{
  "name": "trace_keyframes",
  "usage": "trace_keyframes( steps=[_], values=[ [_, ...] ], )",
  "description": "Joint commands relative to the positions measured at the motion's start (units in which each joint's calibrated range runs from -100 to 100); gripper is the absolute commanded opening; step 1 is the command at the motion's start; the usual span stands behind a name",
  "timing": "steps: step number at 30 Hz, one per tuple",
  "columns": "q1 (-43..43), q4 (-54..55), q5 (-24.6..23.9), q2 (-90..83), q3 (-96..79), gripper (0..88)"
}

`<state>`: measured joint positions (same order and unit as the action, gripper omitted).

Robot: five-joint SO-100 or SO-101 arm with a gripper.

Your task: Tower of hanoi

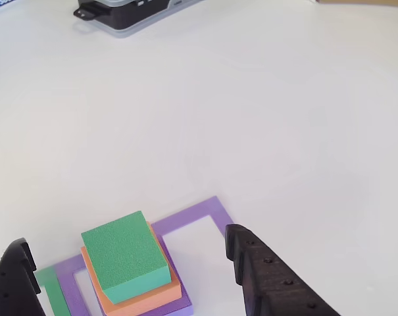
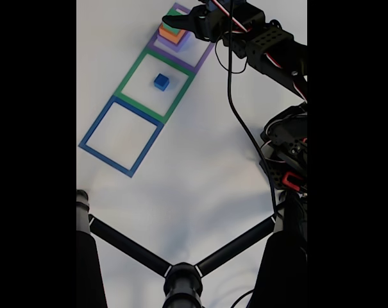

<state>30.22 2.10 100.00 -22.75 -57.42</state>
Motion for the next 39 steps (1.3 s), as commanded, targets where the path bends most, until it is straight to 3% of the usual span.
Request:
trace_keyframes(
  steps=[1,17,31,39],
  values=[
    [-0.9,7.4,0.0,0.9,-2.5,35.4],
    [-1.7,23.4,0.0,15.1,-1.8,35.6],
    [-4.0,26.5,0.0,20.4,1.6,35.0],
    [-4.2,27.1,0.0,22.3,3.0,29.7]
  ],
)
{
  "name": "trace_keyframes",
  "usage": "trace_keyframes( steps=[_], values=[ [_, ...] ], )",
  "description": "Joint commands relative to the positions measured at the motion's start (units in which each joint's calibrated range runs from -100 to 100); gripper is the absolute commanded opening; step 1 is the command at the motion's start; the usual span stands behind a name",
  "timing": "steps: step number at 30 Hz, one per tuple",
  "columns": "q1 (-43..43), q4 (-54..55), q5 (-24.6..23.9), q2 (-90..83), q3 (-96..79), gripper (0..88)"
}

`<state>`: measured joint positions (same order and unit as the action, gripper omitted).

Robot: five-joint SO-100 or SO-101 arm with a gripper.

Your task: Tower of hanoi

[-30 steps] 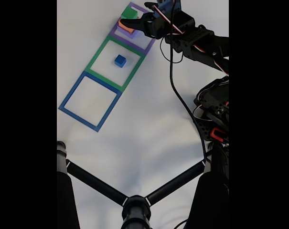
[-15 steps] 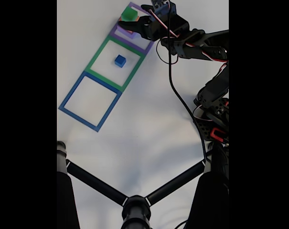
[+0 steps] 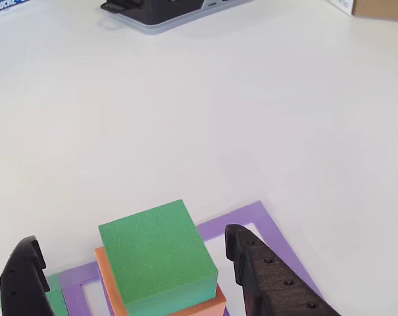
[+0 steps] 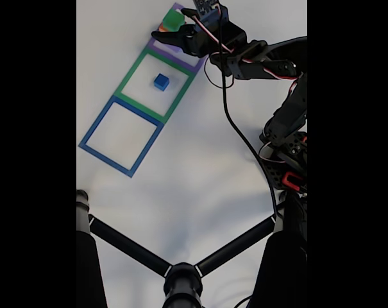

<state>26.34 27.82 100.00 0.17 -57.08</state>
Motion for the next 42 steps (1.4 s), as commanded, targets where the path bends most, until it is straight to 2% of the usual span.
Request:
trace_keyframes(
  steps=[1,37,42],
  values=[
    [-0.4,1.4,0.0,-0.5,2.7,29.5],
    [-2.9,0.8,0.0,-0.9,2.4,5.8],
    [-3.3,-5.4,0.0,-5.2,2.6,5.6]
  ],
)
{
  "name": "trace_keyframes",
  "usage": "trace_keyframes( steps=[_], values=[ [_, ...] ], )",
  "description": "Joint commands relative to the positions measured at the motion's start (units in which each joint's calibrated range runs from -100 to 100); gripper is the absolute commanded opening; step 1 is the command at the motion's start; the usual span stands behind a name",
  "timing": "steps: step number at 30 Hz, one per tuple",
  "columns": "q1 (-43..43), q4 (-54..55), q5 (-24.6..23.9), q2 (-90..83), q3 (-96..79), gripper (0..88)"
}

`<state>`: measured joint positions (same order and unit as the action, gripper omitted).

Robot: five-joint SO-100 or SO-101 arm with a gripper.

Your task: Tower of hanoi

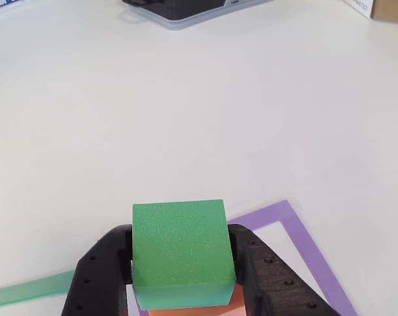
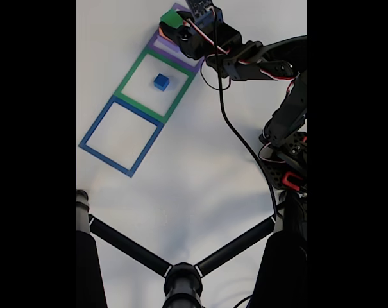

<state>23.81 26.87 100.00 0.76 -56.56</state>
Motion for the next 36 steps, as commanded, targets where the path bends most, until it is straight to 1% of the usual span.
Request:
trace_keyframes(
  steps=[1,4,11,15,22,26,30,36],
  values=[
    [-1.0,-6.6,0.0,-7.5,2.3,5.6],
    [-1.6,-15.7,0.0,-13.7,3.5,5.4],
    [-3.2,-45.8,0.0,-26.6,15.4,5.3],
    [-4.5,-63.4,0.0,-31.4,25.3,5.6],
    [-7.6,-95.2,0.0,-36.0,48.7,5.2],
    [-9.7,-110.3,0.0,-36.9,61.3,5.1],
    [-12.0,-118.9,0.0,-37.9,68.7,5.0],
    [-15.2,-120.7,0.0,-41.1,67.1,5.1]
  ],
)
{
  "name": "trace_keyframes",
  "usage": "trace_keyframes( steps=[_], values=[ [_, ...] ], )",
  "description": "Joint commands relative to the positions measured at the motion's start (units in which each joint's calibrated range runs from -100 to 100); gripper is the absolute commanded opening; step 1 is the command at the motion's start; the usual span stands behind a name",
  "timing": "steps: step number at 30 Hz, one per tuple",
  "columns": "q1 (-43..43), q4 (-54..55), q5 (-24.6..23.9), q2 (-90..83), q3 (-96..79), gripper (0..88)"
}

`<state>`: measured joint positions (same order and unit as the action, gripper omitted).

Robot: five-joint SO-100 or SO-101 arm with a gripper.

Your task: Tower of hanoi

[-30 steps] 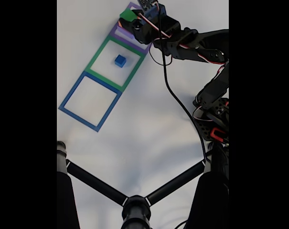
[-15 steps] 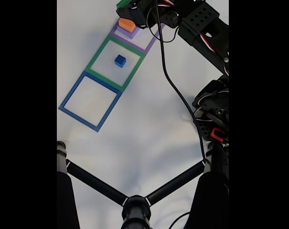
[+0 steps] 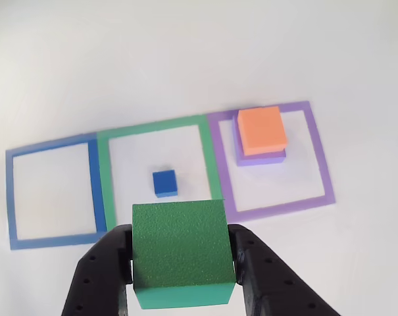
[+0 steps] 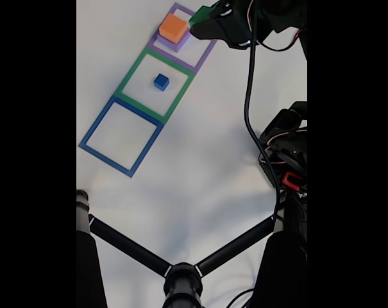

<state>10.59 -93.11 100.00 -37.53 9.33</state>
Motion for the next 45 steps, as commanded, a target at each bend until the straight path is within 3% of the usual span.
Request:
trace_keyframes(
  steps=[1,6,17,31,45],
  values=[
    [-2.9,-0.7,0.0,-3.0,0.6,5.1],
    [-9.1,3.9,0.0,-2.8,-4.8,5.3],
    [-23.0,27.8,0.0,-1.2,-28.8,5.3],
    [-30.6,84.6,0.0,7.1,-68.8,5.6],
    [-33.2,129.7,0.0,34.3,-76.7,5.6]
  ],
)
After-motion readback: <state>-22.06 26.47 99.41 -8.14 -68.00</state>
